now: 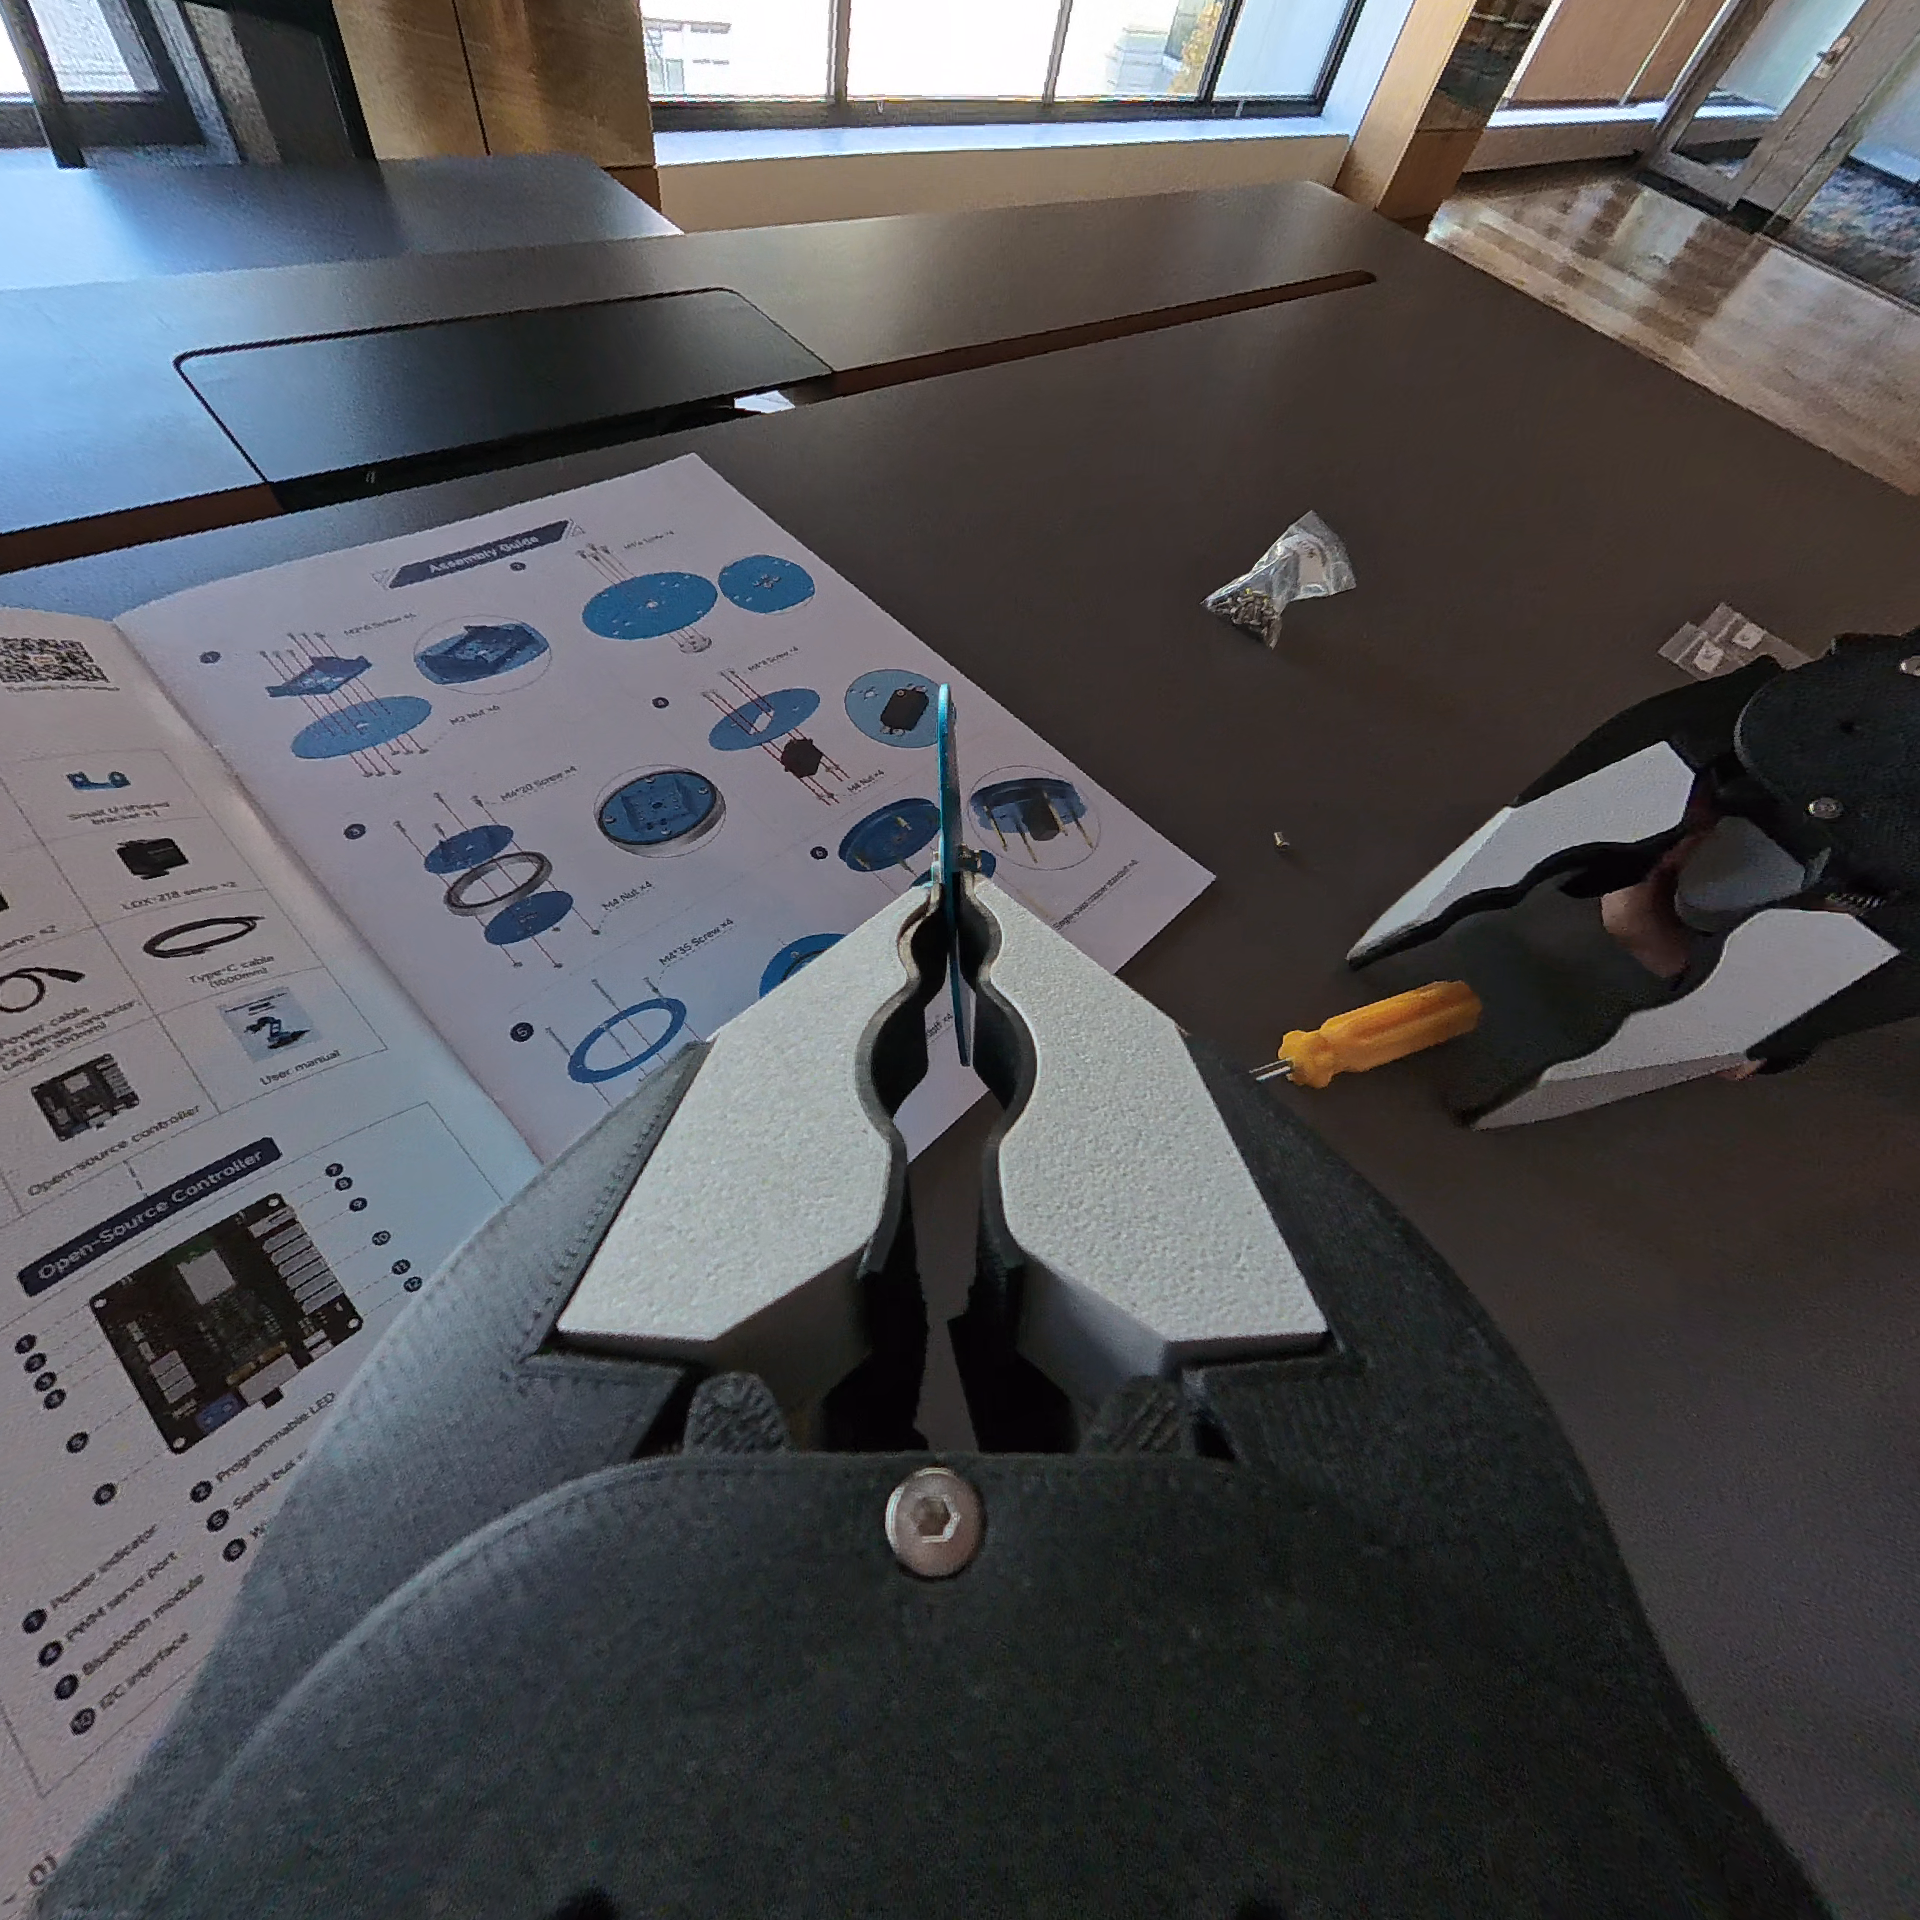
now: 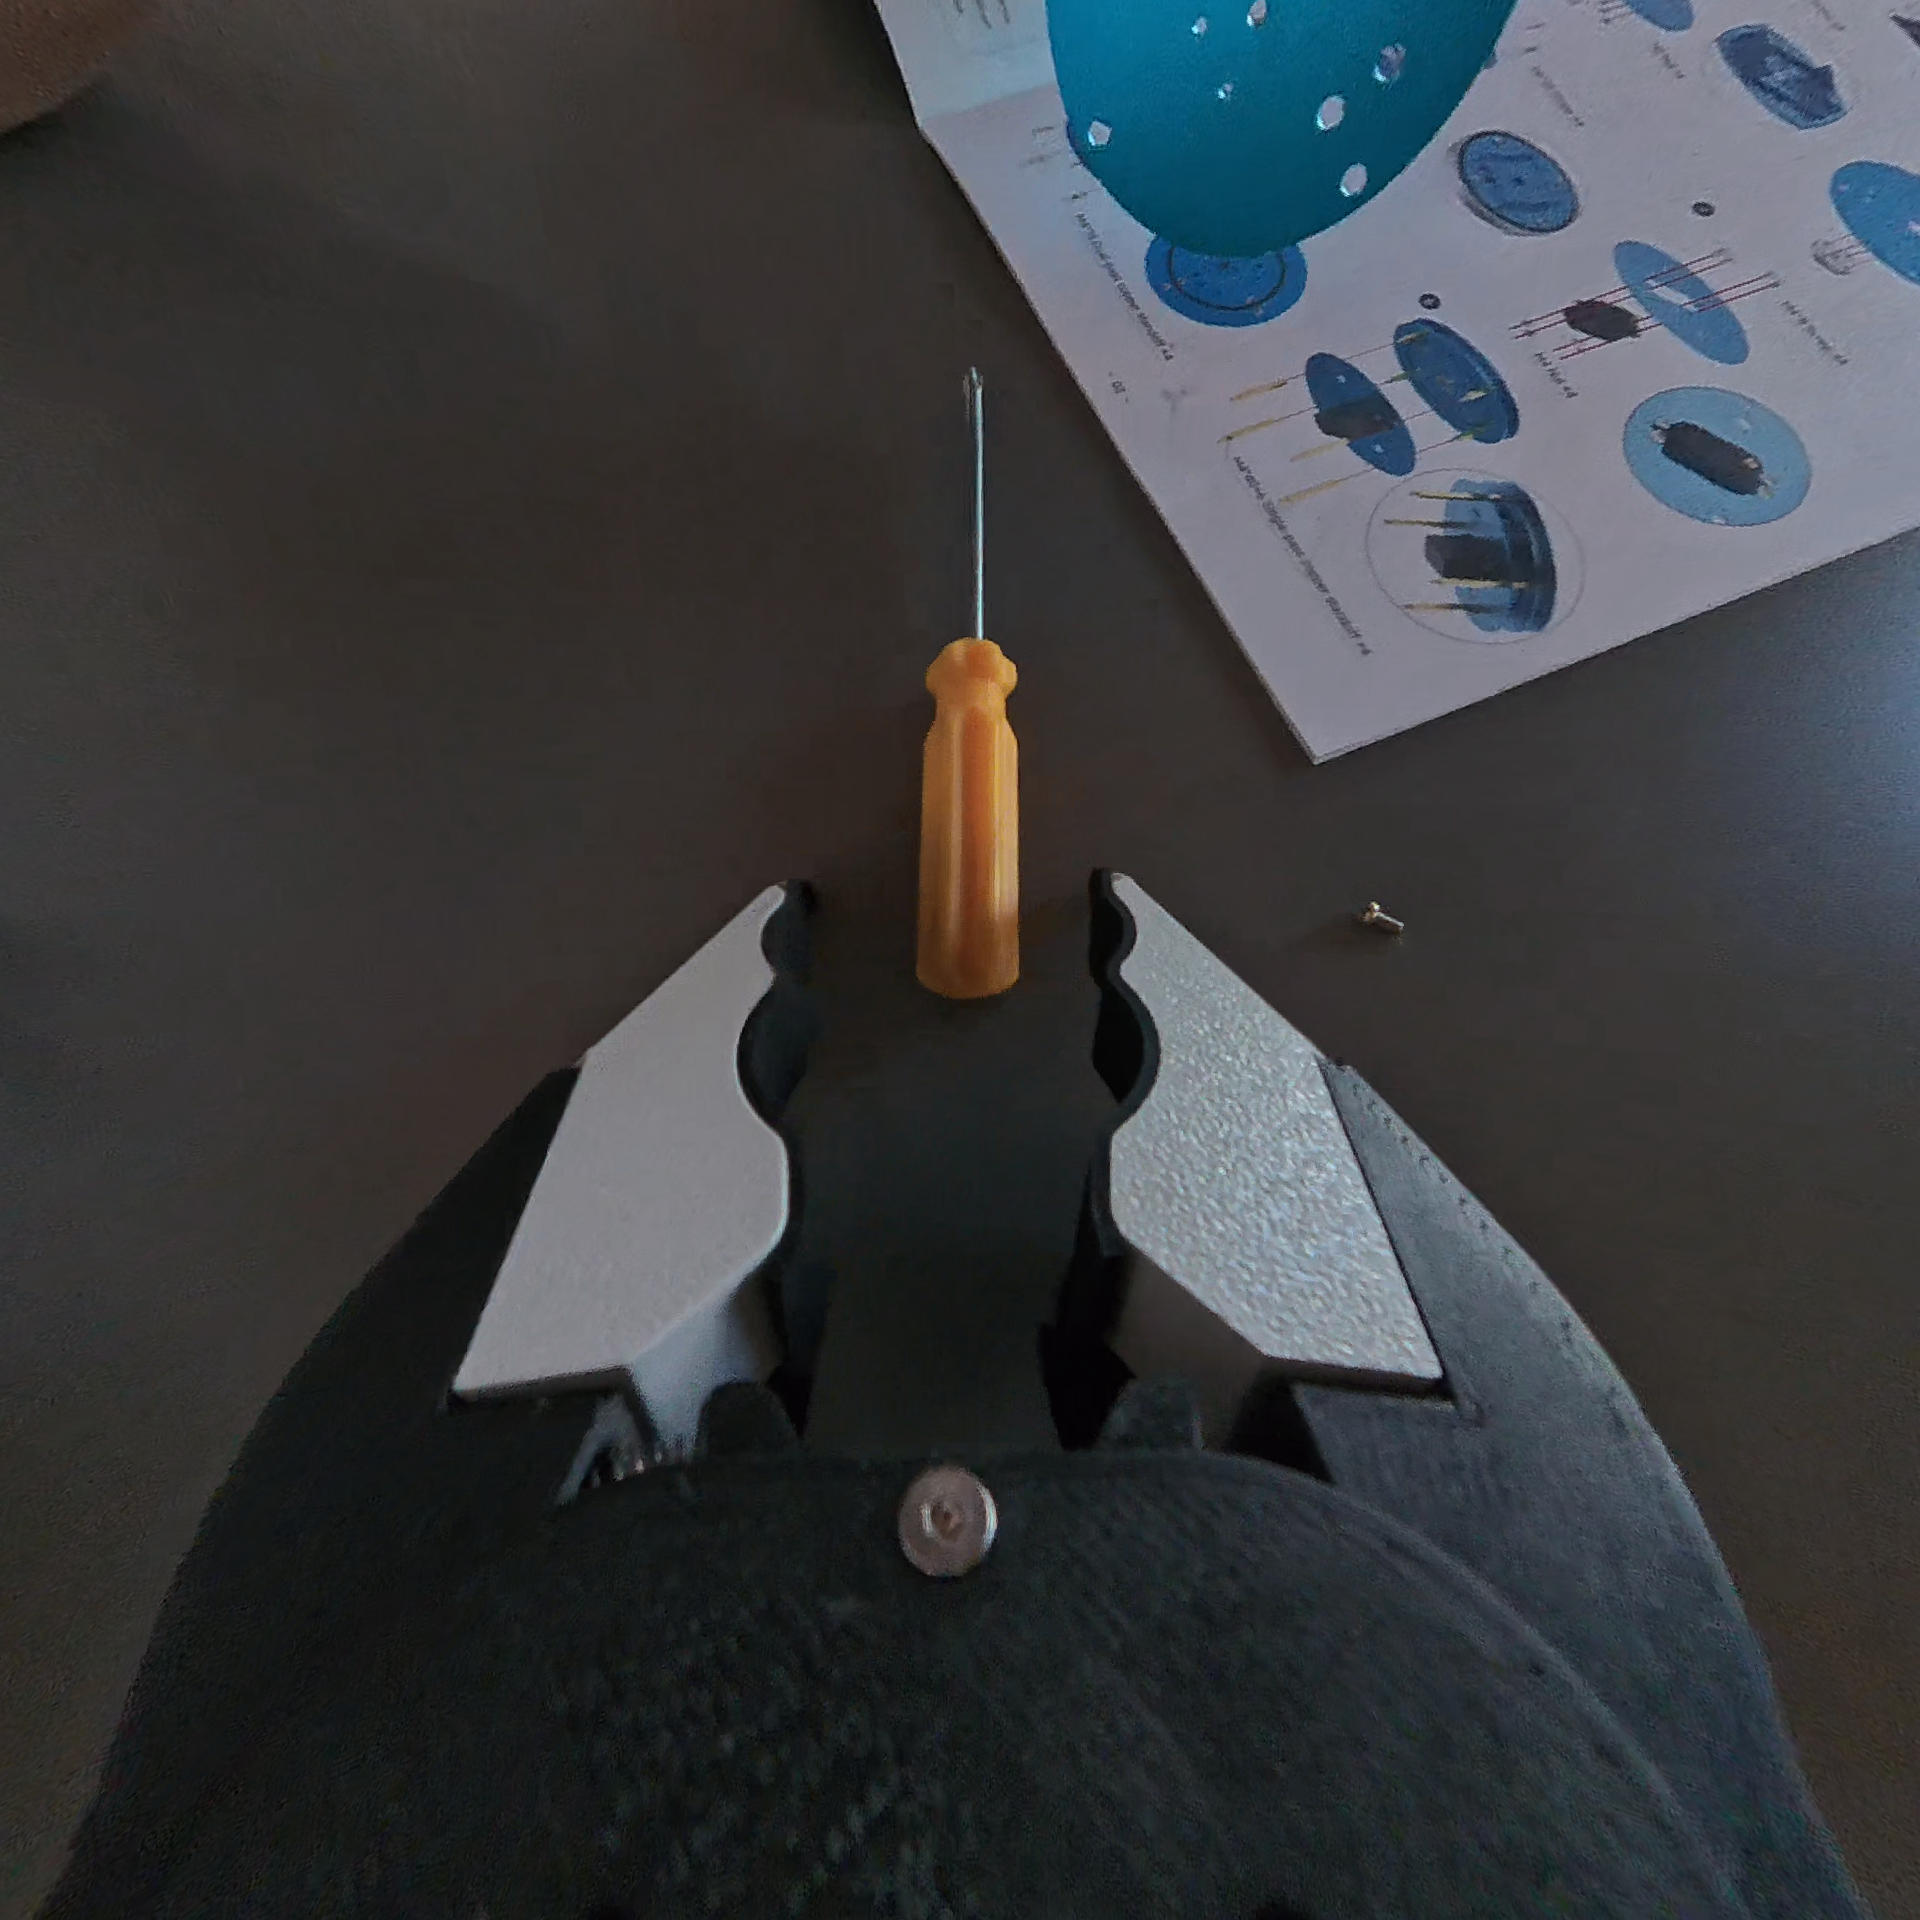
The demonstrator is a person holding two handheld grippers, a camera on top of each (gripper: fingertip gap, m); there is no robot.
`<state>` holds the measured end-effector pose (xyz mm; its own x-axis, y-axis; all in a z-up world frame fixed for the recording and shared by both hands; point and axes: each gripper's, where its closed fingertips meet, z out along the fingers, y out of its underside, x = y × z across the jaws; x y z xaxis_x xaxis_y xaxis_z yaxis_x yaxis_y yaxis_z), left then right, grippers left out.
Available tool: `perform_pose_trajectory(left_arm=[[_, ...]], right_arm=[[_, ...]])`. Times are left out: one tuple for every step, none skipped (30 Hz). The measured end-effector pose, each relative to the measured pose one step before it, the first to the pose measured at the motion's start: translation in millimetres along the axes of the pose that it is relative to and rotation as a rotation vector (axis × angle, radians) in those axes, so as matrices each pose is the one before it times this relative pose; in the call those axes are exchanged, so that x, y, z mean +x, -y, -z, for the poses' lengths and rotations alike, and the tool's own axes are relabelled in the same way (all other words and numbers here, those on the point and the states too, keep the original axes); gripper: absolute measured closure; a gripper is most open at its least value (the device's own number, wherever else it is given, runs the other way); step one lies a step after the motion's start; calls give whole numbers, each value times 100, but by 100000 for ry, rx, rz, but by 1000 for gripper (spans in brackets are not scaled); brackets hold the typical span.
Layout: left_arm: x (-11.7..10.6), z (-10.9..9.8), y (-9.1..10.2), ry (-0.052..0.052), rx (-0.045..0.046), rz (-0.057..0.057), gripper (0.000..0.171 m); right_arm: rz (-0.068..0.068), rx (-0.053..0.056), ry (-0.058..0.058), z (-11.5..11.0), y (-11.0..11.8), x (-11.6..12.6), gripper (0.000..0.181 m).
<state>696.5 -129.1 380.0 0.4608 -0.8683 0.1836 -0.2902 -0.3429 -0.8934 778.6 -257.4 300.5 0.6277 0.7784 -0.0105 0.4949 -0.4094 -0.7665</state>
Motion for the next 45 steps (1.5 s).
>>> perform_pose_trajectory(left_arm=[[69,7,43,-176,218,-138,171],[64,-1,6,-212,35,-159,171],[79,-14,-13,-250,-78,-133,171],[55,-24,-34,-189,-150,-45,171],[56,-42,-30,-181,-76,-49,171],[45,-43,-49,-182,-174,-57,171],[51,-49,-32,-180,-143,-64,171],[45,-41,-35,-175,-31,-115,171],[28,-34,-19,-128,-68,-184,171],[-13,-35,-24,71,-155,-112,171],[-4,-19,31,-77,171,33,171],[20,-8,57,-429,287,226,171],[50,3,31,-699,162,328,171],[55,34,67,-786,310,200,171],[77,56,131,-910,732,-151,171],[77,67,193,-722,1143,-573,171],[-75,62,135,255,864,-657,171],[-158,26,33,850,396,-641,171],[-162,-17,-64,708,-70,-739,171],[-142,-54,-174,480,-735,-647,171],[-127,-85,-200,200,-882,-244,171],[-92,-67,-134,-54,-287,487,171],[-55,-71,-94,-477,-3,1387,171],[28,-87,-107,-1160,-141,2041,171],[68,-53,-75,-1491,-63,2434,171],[46,-2,33,-1331,742,2420,171],[-39,49,61,-805,779,1935,171],[-181,40,32,150,399,997,171],[-238,32,23,812,72,-27,171],[-183,28,37,844,61,-617,171],[-79,18,23,468,-28,-776,171],[-98,-9,1,638,2,-839,171],[-165,-51,-67,892,-269,-766,171],[-33,-67,-114,-69,-452,-179,171],[195,-97,-135,-1396,-617,680,171],[192,-91,-157,-1151,-448,888,171],[104,-94,-165,-231,-507,325,171],[152,-75,-116,-164,-507,-378,171],[245,-36,-24,-268,-363,-787,171],[199,4,21,199,-199,-1196,171],[99,55,49,1000,-92,-1622,171],[-24,85,56,1756,-92,-1883,171],[-83,118,61,2028,-69,-1655,171],[-118,118,99,1843,128,-1010,171],[-93,119,51,1251,-365,-633,171]], right_arm=[[-137,56,623,-2,-6,-62,123],[-296,37,-854,-21,21,130,126],[-1173,117,-665,-25,47,178,129],[-1241,44,9,-47,48,109,131],[-697,26,-200,-64,59,92,131],[78,-33,-102,-58,45,19,131],[268,109,130,-48,48,-31,132],[-598,-32,1176,-59,40,-87,134],[52,71,3192,-22,60,-368,151],[-107,-181,1373,-20,9,-123,161],[-1272,99,681,-79,96,48,162],[-1496,244,-82,-77,122,130,163],[-802,269,-1101,10,65,201,163],[829,1884,-2870,169,264,279,163],[3362,6370,-3154,502,882,86,164],[3781,7882,-3451,685,1181,1,164],[2770,4774,-3718,603,926,72,164],[2167,2914,-4578,437,705,230,164],[1480,2442,-4012,246,506,171,164],[1119,1963,-2317,66,294,-59,164],[1103,1101,-3285,-11,142,110,164],[3136,841,-3671,-7,133,190,164],[4788,1504,-3726,33,268,196,164],[5635,2203,-4057,-4,319,216,164],[4500,1453,-2077,-135,170,-59,164],[2504,661,-887,-252,22,-185,164],[2498,-283,-417,-286,-131,-192,164],[3442,-226,-1412,-236,-129,-25,164],[2954,-552,-928,-207,-165,-38,164],[369,-1340,-68,-182,-260,-57,164],[-1299,-1495,584,-166,-310,6,164],[-2285,-1266,-1024,-37,-243,397,164],[-2621,427,-630,68,-43,411,164],[-2827,736,-521,74,34,395,164],[-1365,-268,-821,0,-101,322,164],[169,-1822,-866,-91,-281,172,164],[1248,-1407,-78,-93,-182,-78,164],[2248,131,-570,21,26,-94,164],[3677,1029,-1820,85,150,130,164],[3488,99,-2041,40,3,232,164],[1845,-565,-1253,22,-62,159,164],[1477,-103,-587,-2,-22,56,164],[1475,737,19,56,121,-67,165],[2755,308,-1316,70,104,64,164],[4083,-381,-2101,54,3,142,164]])
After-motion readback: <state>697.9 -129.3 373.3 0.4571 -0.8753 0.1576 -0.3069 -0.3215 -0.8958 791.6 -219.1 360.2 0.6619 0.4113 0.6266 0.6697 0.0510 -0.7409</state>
